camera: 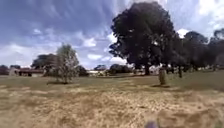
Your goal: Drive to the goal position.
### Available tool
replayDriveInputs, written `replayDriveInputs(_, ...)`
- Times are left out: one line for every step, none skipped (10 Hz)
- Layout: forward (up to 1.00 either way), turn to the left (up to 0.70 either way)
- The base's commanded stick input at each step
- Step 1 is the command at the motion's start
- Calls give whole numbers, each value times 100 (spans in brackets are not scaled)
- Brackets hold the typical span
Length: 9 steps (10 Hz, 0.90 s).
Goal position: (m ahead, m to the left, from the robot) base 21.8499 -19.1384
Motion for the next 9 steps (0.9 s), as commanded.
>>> replayDriveInputs(70,0)
replayDriveInputs(70,0)
replayDriveInputs(70,0)
replayDriveInputs(70,0)
replayDriveInputs(70,0)
replayDriveInputs(70,0)
replayDriveInputs(70,0)
replayDriveInputs(70,0)
replayDriveInputs(70,0)
